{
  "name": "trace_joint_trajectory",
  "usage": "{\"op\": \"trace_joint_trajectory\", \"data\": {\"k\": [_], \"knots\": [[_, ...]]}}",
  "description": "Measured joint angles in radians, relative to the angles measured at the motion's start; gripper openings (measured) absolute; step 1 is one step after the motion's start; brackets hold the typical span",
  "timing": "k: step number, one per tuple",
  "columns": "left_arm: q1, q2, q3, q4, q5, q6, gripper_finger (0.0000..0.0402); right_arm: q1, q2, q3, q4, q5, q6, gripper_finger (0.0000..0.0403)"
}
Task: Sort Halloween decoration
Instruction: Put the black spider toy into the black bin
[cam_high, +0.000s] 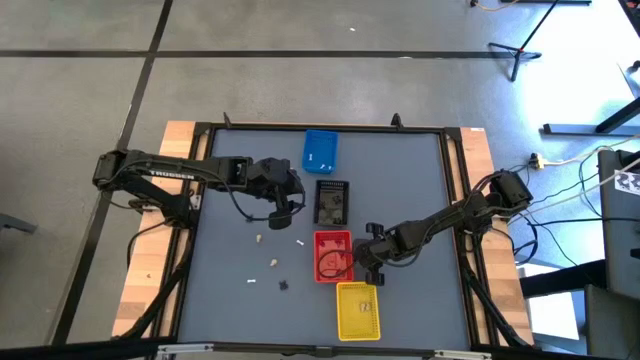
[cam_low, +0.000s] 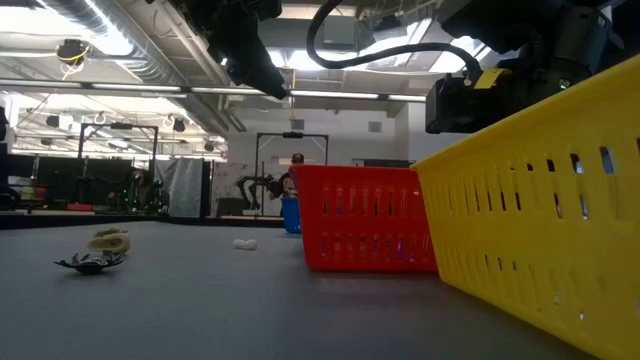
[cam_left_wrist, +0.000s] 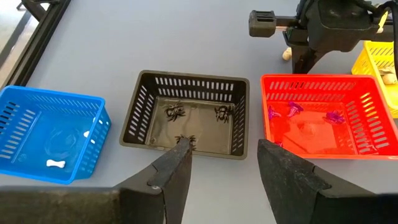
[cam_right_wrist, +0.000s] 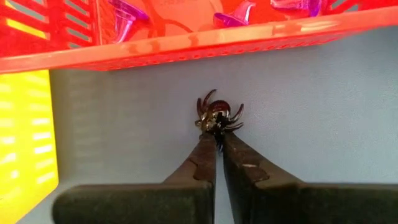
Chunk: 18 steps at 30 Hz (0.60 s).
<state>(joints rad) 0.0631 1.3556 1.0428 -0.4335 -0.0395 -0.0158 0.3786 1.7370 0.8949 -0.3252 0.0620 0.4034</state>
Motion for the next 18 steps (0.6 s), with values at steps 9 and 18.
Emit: {"op": "trace_joint_trajectory", "data": {"k": [9, 18], "knots": [[0.000, 0.000, 0.000, 0.000, 0.000, 0.000, 0.0175, 0.000, 0.000, 0.000, 0.000, 0.000, 0.000, 0.0004], [0.000, 0.000, 0.000, 0.000, 0.000, -0.001, 0.0175, 0.000, -0.043, -0.001, -0.020, -0.033, -0.016, 0.0001]]}}
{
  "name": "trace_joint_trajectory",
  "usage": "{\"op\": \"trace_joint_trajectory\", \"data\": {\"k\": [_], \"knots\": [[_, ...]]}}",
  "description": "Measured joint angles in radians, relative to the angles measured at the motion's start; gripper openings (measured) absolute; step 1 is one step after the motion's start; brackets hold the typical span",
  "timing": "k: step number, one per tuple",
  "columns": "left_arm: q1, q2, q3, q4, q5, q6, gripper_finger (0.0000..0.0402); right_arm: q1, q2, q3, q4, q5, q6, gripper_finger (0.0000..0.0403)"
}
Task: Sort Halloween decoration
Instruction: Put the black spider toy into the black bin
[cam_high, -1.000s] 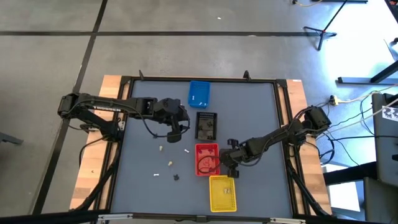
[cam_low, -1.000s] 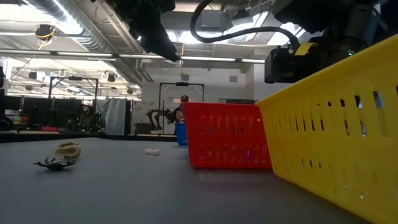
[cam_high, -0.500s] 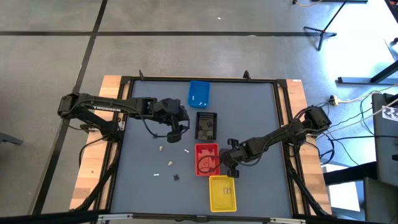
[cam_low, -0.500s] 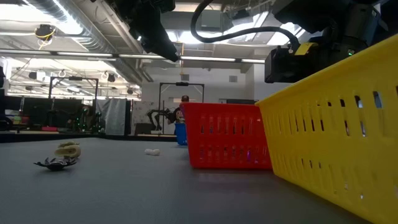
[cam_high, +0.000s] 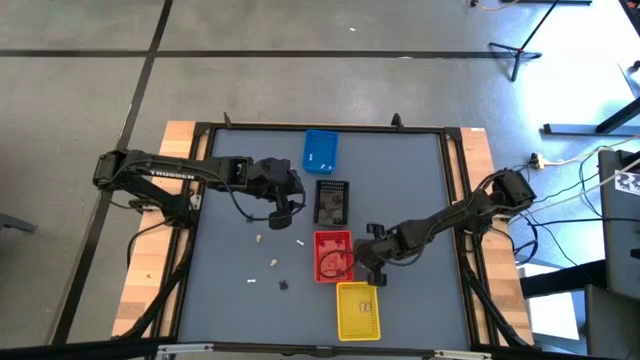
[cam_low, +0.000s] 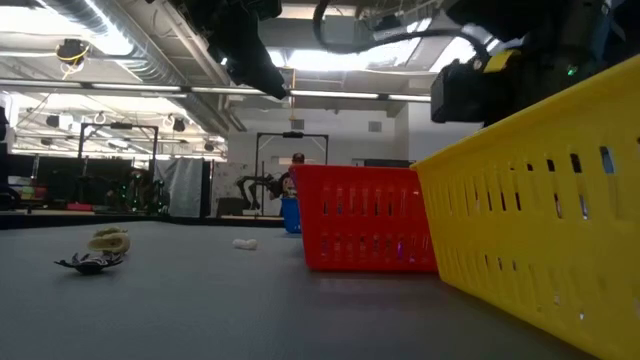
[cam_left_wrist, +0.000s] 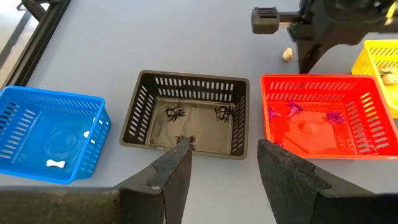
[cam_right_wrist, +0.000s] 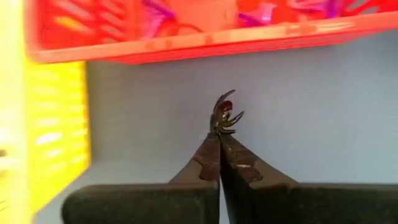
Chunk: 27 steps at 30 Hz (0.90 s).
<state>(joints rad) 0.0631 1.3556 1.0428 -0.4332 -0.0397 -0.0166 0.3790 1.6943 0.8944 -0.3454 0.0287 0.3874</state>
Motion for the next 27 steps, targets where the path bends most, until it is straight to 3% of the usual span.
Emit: {"op": "trace_joint_trajectory", "data": {"k": [18, 27], "knots": [[0.000, 0.000, 0.000, 0.000, -0.001, 0.000, 0.0175, 0.000, -0.022, 0.001, -0.079, 0.004, -0.003, 0.0001], [0.000, 0.000, 0.000, 0.001, -0.012, 0.000, 0.0175, -0.012, -0.115, 0.002, -0.146, 0.024, -0.021, 0.0000]]}}
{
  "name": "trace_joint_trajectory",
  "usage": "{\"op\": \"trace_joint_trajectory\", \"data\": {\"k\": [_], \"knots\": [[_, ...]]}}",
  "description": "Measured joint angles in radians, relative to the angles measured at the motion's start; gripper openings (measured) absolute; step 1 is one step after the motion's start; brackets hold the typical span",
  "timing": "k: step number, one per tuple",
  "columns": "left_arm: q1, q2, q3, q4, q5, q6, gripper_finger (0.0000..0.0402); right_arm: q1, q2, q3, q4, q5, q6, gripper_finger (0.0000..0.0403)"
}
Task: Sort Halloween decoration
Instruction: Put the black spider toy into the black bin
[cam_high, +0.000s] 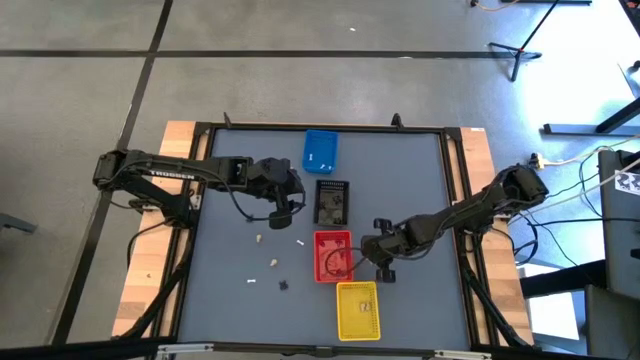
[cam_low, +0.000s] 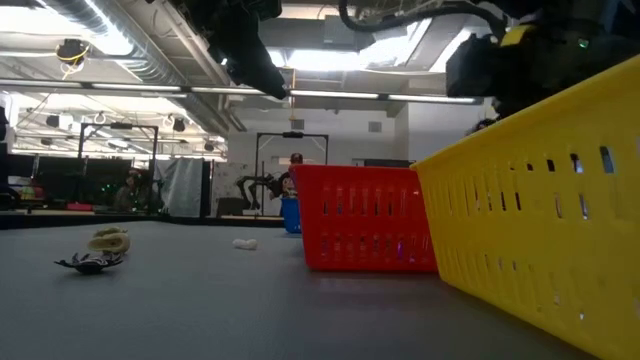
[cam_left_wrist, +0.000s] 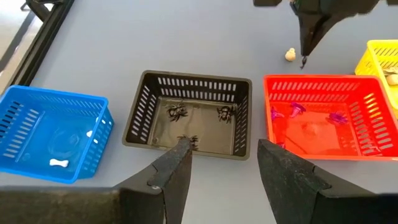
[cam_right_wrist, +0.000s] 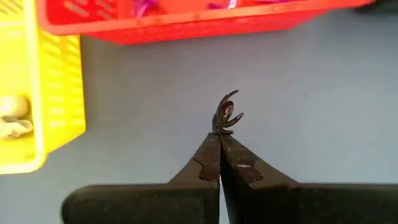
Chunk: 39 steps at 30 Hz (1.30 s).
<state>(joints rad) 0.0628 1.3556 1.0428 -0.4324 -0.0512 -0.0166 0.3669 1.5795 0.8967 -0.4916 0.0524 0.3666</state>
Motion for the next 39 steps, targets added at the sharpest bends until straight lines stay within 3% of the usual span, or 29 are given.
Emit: {"op": "trace_joint_trajectory", "data": {"k": [9, 18, 28, 39], "knots": [[0.000, 0.000, 0.000, 0.003, -0.015, -0.001, 0.0175, -0.130, -0.083, 0.000, -0.025, 0.071, -0.042, 0.0000], [0.000, 0.000, 0.000, 0.008, -0.015, 0.000, 0.0175, -0.261, -0.069, 0.000, 0.151, 0.060, -0.145, 0.0000], [0.000, 0.000, 0.000, 0.008, -0.015, 0.000, 0.0175, -0.298, -0.043, 0.002, 0.296, 0.079, -0.218, 0.0001], [0.000, 0.000, 0.000, 0.008, -0.015, 0.000, 0.0175, -0.296, -0.030, 0.000, 0.344, 0.089, -0.219, 0.0004]]}}
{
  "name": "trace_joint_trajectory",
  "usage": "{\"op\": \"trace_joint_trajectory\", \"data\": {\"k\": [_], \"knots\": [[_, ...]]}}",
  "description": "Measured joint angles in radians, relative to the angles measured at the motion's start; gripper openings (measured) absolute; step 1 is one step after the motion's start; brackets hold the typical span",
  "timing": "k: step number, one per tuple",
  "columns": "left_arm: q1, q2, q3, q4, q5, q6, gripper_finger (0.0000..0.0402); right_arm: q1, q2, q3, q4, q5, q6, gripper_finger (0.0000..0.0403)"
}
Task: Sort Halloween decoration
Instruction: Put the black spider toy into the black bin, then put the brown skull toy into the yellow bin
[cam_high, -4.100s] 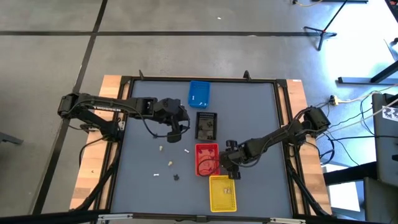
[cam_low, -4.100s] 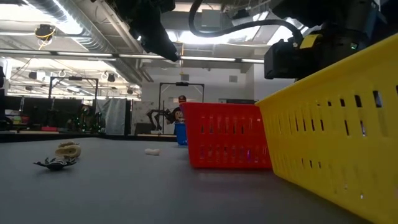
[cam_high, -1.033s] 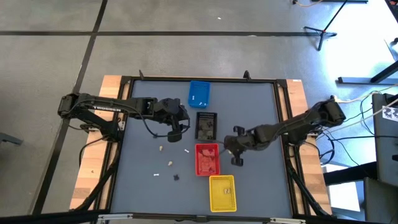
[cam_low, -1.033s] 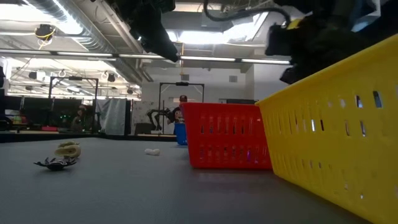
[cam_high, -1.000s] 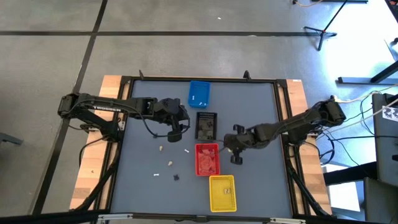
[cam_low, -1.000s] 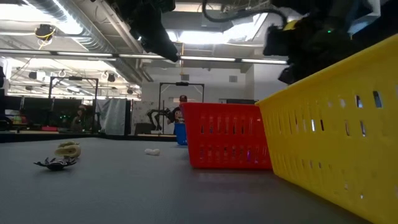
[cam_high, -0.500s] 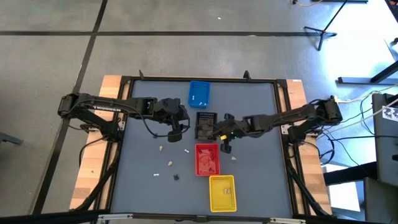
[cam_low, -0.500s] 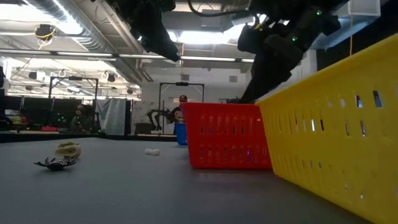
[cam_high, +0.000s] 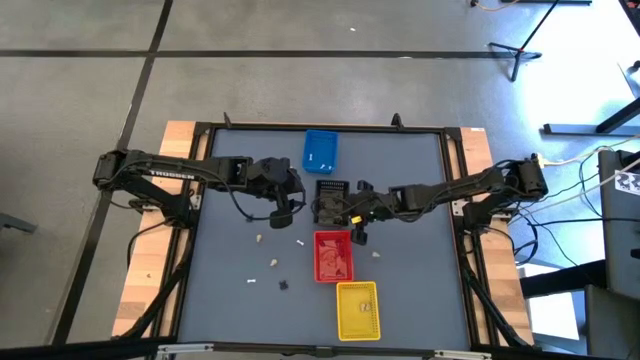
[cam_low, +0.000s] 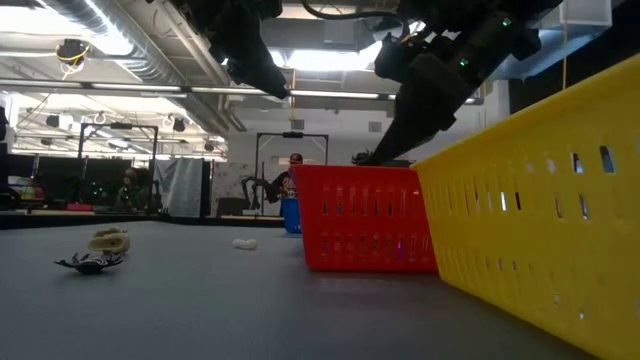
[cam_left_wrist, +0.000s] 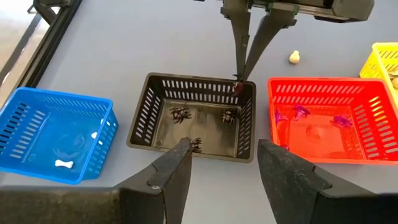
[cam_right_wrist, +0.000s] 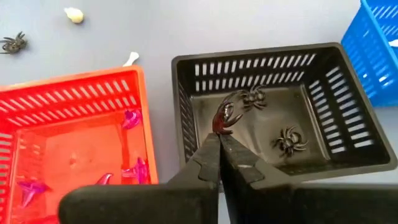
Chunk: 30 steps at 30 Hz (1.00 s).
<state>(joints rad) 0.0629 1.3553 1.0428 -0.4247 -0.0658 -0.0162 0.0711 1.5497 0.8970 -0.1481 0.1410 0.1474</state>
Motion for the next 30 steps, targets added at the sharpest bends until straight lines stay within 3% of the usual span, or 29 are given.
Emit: {"op": "trace_joint_trajectory", "data": {"k": [14, 30], "knots": [[0.000, 0.000, 0.000, -0.010, 0.000, -0.008, 0.0175, 0.000, 0.000, 0.000, -0.003, 0.007, 0.000, 0.0123], [0.000, 0.000, 0.000, -0.021, 0.000, -0.060, 0.0175, 0.000, 0.000, 0.000, -0.004, 0.008, 0.000, 0.0134]]}}
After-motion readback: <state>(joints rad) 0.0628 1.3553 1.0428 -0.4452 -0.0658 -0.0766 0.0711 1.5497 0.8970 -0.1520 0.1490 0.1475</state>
